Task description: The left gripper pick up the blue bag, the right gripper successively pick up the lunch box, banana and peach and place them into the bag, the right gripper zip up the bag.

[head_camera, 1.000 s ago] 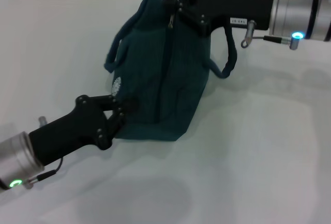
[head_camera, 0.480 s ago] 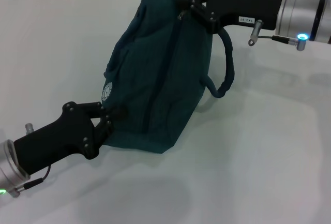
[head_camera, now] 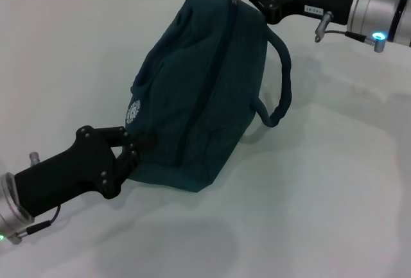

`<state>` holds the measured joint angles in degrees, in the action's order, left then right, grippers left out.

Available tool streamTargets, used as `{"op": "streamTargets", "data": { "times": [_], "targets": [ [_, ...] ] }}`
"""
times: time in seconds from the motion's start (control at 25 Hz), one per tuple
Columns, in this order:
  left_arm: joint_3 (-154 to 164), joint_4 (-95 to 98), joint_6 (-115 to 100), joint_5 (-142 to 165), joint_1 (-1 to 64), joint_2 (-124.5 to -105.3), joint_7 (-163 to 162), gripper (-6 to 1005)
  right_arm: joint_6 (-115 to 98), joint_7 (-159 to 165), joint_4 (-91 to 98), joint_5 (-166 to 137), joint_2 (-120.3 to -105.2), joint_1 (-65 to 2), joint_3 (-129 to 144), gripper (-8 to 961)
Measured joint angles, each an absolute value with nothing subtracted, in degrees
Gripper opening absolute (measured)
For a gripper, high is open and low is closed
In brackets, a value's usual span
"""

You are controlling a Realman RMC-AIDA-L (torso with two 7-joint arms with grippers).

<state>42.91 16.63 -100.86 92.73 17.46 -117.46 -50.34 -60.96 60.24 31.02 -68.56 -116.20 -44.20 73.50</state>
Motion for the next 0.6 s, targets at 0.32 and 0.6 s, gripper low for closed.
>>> {"op": "streamTargets", "data": {
  "times": [0.32, 0.6],
  "targets": [
    [42.9, 16.7, -102.0, 92.8, 17.5, -117.07, -50.4, 37, -58.9, 57.4, 29.3, -66.5, -116.18, -43.9, 73.6, 38],
    [41.9, 16.7, -101.9, 91.4, 17.2, -116.89, -53.7, 49, -64.6, 56.9, 28.7, -66.3, -116.19, -41.9, 73.6, 40]
  ]
}}
